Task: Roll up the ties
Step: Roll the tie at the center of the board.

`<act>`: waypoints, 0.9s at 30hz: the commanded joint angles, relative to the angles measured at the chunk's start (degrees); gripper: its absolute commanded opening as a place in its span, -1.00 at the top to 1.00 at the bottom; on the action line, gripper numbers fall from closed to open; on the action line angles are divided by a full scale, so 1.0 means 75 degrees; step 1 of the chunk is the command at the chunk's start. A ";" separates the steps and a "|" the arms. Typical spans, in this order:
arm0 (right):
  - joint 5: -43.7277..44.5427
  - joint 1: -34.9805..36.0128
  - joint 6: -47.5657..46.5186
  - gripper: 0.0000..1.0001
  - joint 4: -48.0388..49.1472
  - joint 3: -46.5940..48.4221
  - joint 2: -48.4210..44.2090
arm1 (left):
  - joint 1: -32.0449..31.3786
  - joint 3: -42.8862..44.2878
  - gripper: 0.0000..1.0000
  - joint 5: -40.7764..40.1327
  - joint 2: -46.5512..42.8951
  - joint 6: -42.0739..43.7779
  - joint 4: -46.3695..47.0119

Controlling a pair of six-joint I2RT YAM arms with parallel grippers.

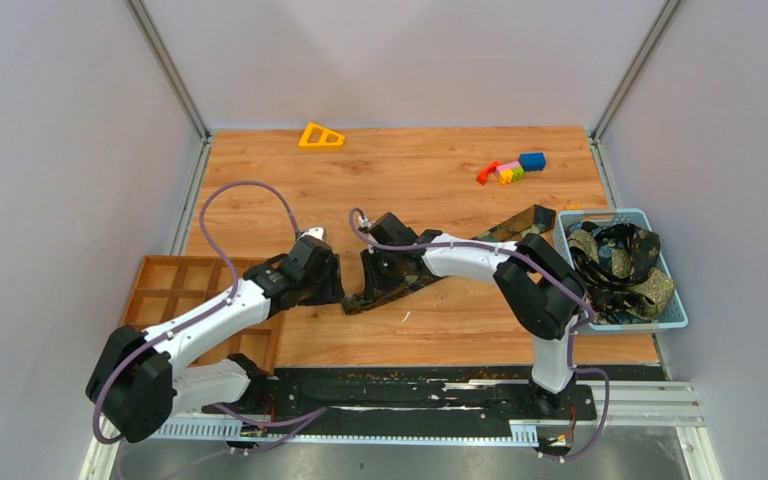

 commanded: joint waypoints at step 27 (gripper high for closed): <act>0.0276 -0.0078 -0.0577 0.80 -0.0230 0.0165 0.0243 | 0.0050 -0.1217 0.09 0.1189 0.0570 -0.0799 0.2165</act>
